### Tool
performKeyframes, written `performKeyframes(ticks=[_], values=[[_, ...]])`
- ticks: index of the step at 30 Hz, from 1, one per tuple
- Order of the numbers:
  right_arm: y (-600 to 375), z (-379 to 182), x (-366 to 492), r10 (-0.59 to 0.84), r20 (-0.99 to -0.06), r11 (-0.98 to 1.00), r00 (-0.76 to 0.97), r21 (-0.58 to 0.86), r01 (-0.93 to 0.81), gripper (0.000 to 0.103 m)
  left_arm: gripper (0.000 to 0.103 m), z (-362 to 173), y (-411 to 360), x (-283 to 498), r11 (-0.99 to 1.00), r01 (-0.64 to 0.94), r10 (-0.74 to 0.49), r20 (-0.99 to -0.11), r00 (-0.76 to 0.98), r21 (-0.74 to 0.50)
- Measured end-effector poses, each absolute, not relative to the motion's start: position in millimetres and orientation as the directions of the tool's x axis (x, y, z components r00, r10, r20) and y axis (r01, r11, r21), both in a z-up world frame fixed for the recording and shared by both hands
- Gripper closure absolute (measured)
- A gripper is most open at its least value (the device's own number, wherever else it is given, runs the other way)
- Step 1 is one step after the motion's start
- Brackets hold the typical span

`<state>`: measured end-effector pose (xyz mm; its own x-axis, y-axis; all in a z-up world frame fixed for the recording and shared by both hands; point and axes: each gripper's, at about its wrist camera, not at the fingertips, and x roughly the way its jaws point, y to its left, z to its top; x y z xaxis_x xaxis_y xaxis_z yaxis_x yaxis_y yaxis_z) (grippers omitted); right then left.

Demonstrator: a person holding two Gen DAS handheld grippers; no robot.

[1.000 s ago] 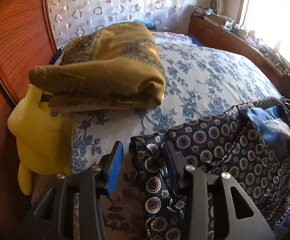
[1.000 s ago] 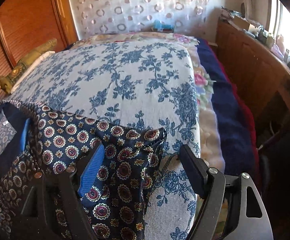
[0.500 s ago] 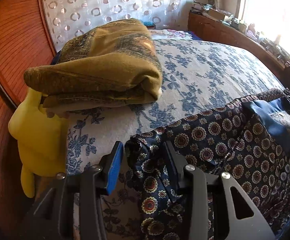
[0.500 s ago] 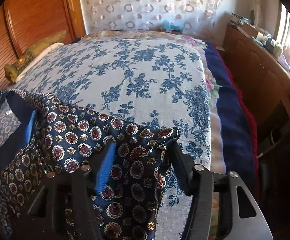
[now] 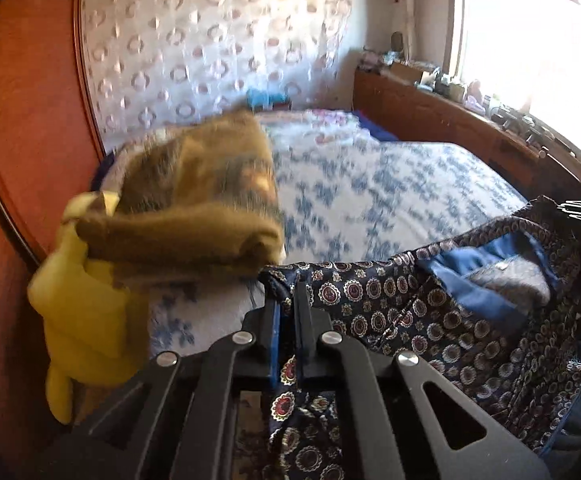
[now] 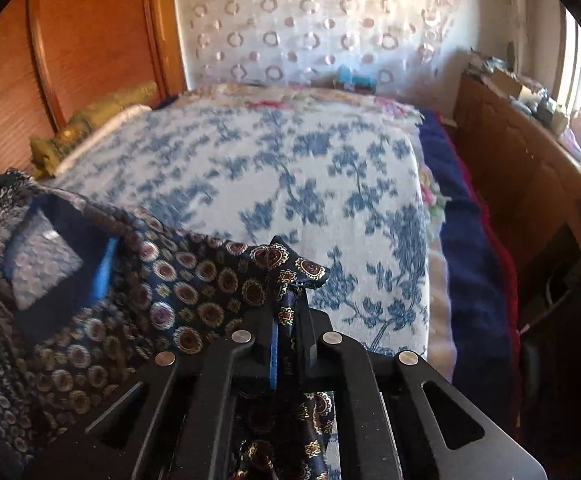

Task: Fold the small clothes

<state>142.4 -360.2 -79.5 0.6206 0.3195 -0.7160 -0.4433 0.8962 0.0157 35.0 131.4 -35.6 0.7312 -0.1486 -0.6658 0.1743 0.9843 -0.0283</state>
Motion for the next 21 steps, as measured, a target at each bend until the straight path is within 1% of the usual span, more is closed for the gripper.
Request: performKeyframes(ticks=[4, 8, 13, 17, 21], values=[[-361, -58, 132, 0.315, -0.673, 0.899, 0.670, -0.015, -0.438, 0.100, 0.101, -13, 133, 28, 0.984, 0.175, -0.151, -0.620, 0.770, -0.023], [-360, -29, 122, 0.318, -0.614, 0.901, 0.723, -0.042, -0.432, 0.100, 0.101, 16, 136, 28, 0.987, 0.160, -0.145, -0.550, 0.822, -0.021], [-357, 13, 126, 0.310, -0.533, 0.906, 0.787, -0.086, -0.415, 0.101, 0.101, 54, 141, 56, 0.992, 0.127, -0.113, -0.476, 0.872, -0.003], [-355, 55, 151, 0.301, -0.462, 0.915, 0.834, -0.106, -0.389, 0.101, 0.102, 89, 148, 104, 0.995, 0.101, -0.084, -0.424, 0.902, 0.019], [-354, 90, 207, 0.279, -0.443, 0.925, 0.852, -0.115, -0.363, 0.101, 0.101, 102, 155, 172, 0.996, 0.070, -0.037, -0.440, 0.897, 0.059]])
